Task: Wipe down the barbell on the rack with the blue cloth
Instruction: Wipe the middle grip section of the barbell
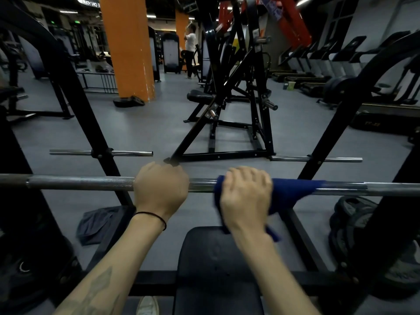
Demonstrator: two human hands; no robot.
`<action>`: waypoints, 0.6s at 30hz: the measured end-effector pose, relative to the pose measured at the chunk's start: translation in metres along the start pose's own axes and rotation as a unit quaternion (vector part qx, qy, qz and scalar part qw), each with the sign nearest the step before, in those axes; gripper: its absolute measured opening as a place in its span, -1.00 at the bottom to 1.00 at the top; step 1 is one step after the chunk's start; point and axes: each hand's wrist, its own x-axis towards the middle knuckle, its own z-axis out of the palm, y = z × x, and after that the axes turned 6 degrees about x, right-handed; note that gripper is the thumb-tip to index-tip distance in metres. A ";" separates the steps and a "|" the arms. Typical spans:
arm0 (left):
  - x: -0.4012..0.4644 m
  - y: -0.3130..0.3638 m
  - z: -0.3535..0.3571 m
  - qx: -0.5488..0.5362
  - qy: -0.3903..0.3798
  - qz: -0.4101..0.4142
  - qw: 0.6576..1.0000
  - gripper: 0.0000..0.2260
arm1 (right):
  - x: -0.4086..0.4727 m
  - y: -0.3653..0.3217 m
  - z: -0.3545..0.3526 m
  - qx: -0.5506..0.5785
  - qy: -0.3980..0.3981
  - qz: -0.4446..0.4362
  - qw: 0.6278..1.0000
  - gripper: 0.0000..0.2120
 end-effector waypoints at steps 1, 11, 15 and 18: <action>0.000 -0.001 0.000 0.002 -0.001 0.004 1.000 -0.62 | -0.002 -0.021 0.007 0.006 -0.016 -0.022 1.000 -0.64; -0.001 -0.012 -0.001 -0.001 -0.017 0.042 0.999 -0.62 | 0.010 0.050 -0.022 -0.019 -0.039 -0.077 0.996 -0.59; -0.002 -0.010 0.001 0.003 -0.012 0.022 1.000 -0.62 | 0.019 0.115 -0.054 -0.087 -0.014 0.034 0.996 -0.55; 0.000 -0.003 -0.002 -0.006 -0.005 -0.005 1.000 -0.62 | 0.018 0.113 -0.052 -0.086 -0.006 0.091 0.992 -0.53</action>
